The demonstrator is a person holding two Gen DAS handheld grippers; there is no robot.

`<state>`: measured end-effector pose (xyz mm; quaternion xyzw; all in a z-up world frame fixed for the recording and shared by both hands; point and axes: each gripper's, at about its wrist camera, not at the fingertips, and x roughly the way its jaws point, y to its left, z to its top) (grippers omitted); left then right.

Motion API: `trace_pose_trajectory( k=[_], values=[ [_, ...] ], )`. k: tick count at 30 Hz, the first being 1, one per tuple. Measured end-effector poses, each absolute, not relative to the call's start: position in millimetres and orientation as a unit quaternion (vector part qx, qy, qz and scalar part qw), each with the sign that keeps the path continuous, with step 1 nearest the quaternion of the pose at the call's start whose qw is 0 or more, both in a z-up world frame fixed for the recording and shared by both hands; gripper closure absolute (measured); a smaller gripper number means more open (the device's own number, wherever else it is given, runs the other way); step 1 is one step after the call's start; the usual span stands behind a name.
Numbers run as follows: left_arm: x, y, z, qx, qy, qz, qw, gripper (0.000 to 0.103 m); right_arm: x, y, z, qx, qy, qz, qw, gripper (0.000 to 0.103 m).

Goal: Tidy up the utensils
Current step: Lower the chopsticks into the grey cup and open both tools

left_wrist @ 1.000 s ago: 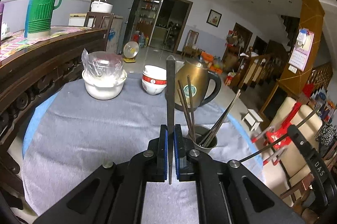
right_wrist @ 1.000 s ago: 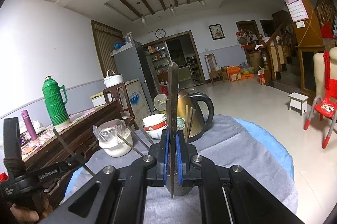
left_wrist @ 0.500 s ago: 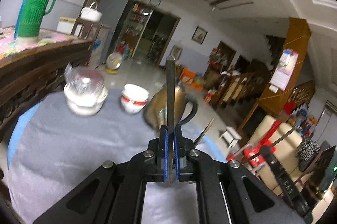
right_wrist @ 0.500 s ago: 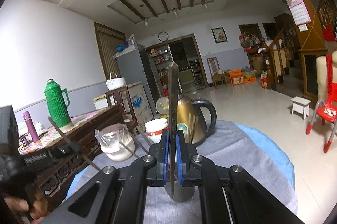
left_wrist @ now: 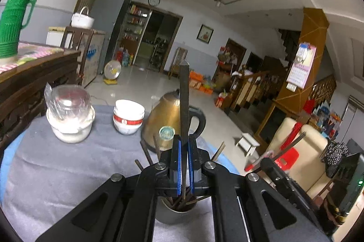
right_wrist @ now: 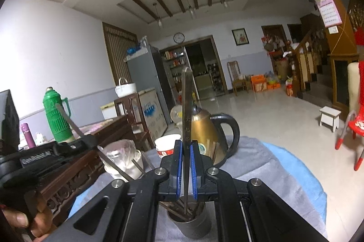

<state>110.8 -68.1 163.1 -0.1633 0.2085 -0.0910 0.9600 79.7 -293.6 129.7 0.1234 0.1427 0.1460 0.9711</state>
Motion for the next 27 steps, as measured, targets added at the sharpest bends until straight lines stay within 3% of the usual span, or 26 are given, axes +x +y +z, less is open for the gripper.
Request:
trace_pose_trajectory(
  k=[25, 27],
  values=[
    [181, -106, 103, -0.120, 0.320, -0.095, 0.935, 0.097, 128, -271, 82, 0.087, 0.240, 0.159, 0.954, 0.094],
    [179, -106, 105, -0.114, 0.324, -0.097, 0.934, 0.092, 130, -271, 80, 0.084, 0.256, 0.151, 0.951, 0.094]
  ],
)
